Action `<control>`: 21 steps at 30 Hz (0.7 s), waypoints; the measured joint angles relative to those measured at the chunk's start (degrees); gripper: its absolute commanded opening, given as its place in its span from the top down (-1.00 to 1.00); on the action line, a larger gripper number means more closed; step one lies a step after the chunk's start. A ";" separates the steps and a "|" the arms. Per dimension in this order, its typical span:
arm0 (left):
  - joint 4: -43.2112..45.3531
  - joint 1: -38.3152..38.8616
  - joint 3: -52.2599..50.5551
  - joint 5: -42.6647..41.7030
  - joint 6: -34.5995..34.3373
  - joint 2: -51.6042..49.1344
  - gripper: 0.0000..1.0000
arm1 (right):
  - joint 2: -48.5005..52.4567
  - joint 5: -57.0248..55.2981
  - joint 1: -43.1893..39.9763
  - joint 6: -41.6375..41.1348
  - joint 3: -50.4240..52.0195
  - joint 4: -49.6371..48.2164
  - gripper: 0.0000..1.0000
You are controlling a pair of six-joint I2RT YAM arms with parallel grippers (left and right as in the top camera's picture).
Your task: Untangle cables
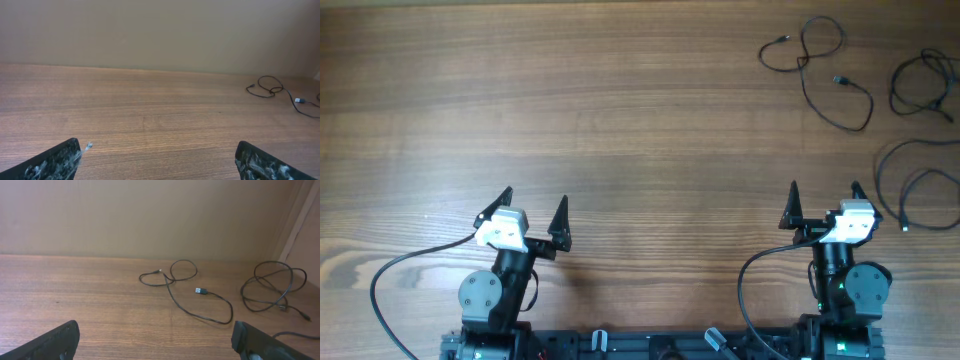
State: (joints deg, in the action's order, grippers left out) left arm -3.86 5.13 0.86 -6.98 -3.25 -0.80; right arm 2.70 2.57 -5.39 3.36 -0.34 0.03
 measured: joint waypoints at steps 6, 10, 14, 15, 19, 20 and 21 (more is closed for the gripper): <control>0.00 0.00 0.00 0.00 0.00 0.00 -1.00 | 0.00 0.00 0.00 0.00 0.00 0.00 -1.00; 0.00 0.00 0.00 0.00 0.00 0.00 -1.00 | -1.36 0.00 0.00 0.00 0.00 -0.02 -1.00; 0.00 0.00 0.00 0.00 0.00 0.00 -1.00 | -1.60 0.00 0.00 0.00 -0.02 0.00 -1.00; 0.00 0.00 0.00 0.00 0.00 0.00 -1.00 | -1.60 0.00 0.00 0.00 -0.02 0.00 -1.00; 0.00 0.00 0.00 0.00 0.00 0.00 -1.00 | -1.60 0.00 0.00 0.00 -0.02 0.00 -1.00; 0.00 0.00 0.00 0.00 0.00 0.00 -1.00 | -1.60 0.00 0.00 0.00 -0.02 0.00 -1.00; 0.00 0.00 0.00 0.00 0.00 0.00 -1.00 | -1.60 0.00 0.00 0.00 0.00 0.00 -1.00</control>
State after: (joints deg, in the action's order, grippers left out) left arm -3.86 5.13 0.86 -6.98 -3.25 -0.80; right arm 1.10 2.57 -5.39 3.36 -0.34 0.03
